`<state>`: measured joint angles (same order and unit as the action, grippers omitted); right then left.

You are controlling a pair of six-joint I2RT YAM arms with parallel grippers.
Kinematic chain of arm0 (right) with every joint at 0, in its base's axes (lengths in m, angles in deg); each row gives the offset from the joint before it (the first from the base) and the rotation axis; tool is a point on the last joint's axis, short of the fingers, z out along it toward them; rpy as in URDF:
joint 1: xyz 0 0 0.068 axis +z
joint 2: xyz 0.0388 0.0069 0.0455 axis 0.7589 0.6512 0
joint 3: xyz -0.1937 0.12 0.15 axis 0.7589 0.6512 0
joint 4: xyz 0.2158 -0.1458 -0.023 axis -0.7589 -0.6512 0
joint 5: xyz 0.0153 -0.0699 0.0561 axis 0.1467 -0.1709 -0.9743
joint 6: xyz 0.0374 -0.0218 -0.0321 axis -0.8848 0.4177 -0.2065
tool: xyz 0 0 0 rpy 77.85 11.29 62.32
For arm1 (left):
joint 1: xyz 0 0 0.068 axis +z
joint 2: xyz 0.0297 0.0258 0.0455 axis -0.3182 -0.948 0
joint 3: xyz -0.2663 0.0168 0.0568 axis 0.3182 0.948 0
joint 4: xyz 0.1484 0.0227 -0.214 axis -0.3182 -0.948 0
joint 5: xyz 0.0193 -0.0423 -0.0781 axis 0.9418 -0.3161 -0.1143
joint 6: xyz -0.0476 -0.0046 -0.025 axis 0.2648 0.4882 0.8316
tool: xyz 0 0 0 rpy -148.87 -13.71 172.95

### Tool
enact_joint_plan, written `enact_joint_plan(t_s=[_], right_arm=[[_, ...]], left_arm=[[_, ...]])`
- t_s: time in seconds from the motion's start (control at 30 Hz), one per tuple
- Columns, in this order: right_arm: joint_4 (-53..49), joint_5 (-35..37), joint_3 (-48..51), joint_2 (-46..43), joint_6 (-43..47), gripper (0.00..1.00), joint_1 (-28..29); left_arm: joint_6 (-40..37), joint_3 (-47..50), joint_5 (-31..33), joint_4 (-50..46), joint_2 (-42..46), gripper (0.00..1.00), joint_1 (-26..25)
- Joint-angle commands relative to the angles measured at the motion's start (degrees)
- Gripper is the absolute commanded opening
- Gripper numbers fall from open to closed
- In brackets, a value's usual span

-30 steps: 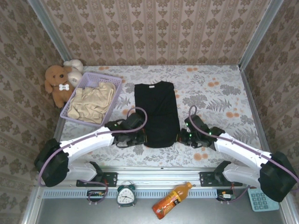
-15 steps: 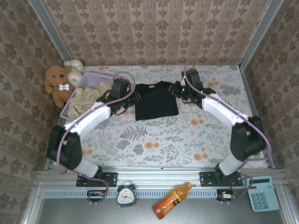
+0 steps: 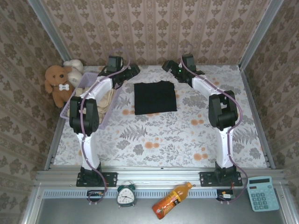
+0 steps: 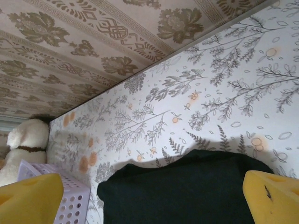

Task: Fold and stack the mixed laundry pile

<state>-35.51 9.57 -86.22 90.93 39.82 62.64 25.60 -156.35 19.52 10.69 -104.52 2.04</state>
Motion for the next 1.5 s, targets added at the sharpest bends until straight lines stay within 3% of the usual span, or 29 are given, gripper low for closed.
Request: enact_joint_plan(t_s=[0.0, 0.03, 0.07, 0.1, 0.13, 0.23, 0.27, 0.3, 0.37, 0.67, 0.87, 1.07, 1.27, 1.47], right_arm=[[3.0, -3.2, 7.1, -7.5, 0.9, 1.0, 0.6], [3.8, -3.9, 9.5, -9.1, 1.1, 1.0, 1.0], [4.1, -4.6, 12.1, -11.0, 1.4, 0.95, 1.4], [4.1, -4.9, 14.5, -12.7, 1.8, 0.9, 2.1], [3.8, -5.0, 16.4, -14.1, 2.1, 0.84, 2.6], [3.8, -5.2, 22.3, -17.4, 1.5, 0.51, 5.0], [4.1, -5.3, 23.8, -17.9, 1.0, 0.39, 5.7], [4.3, -5.8, 25.1, -18.1, 0.1, 0.25, 6.3], [6.6, -6.2, 27.8, -17.5, -2.5, 0.1, 7.0], [11.5, -4.2, 35.6, -9.7, -12.0, 0.01, 4.5], [14.5, -3.9, 41.1, -11.2, -14.2, 0.02, 4.6], [7.0, -0.4, 38.5, -14.1, -9.1, 0.06, 3.5], [-2.7, 1.3, 29.2, -11.5, 1.6, 0.1, 2.3], [-1.7, -1.5, 28.2, -15.7, 6.0, 0.25, 2.2]], left_arm=[[-4.2, 2.4, -4.5, 1.8, 5.6, 1.0, -1.7], [-4.4, 3.6, -5.9, 2.7, 6.0, 0.97, -2.3], [-4.4, 5.0, -7.1, 3.4, 6.6, 0.88, -3.1], [-4.3, 7.0, -8.3, 4.8, 7.1, 0.69, -4.0], [-4.2, 9.0, -9.4, 6.6, 7.7, 0.56, -4.9], [-3.4, 14.6, -10.8, 9.9, 8.8, 0.21, -7.3], [-3.3, 16.2, -10.7, 10.7, 9.0, 0.04, -8.1], [-2.9, 17.9, -10.3, 11.9, 9.2, 0.0, -8.7], [-2.7, 20.5, -9.6, 13.2, 9.0, 0.0, -9.2], [0.6, 32.0, -8.0, 17.6, 4.9, 0.0, -9.2], [2.8, 34.7, -10.3, 18.6, 2.4, 0.0, -9.2], [4.9, 38.2, -10.5, 15.2, 6.8, 0.0, -15.2], [14.3, 42.2, -12.1, 19.9, 9.2, 0.0, -25.6], [23.1, 34.3, -15.1, 27.6, 3.4, 0.14, -28.5]])
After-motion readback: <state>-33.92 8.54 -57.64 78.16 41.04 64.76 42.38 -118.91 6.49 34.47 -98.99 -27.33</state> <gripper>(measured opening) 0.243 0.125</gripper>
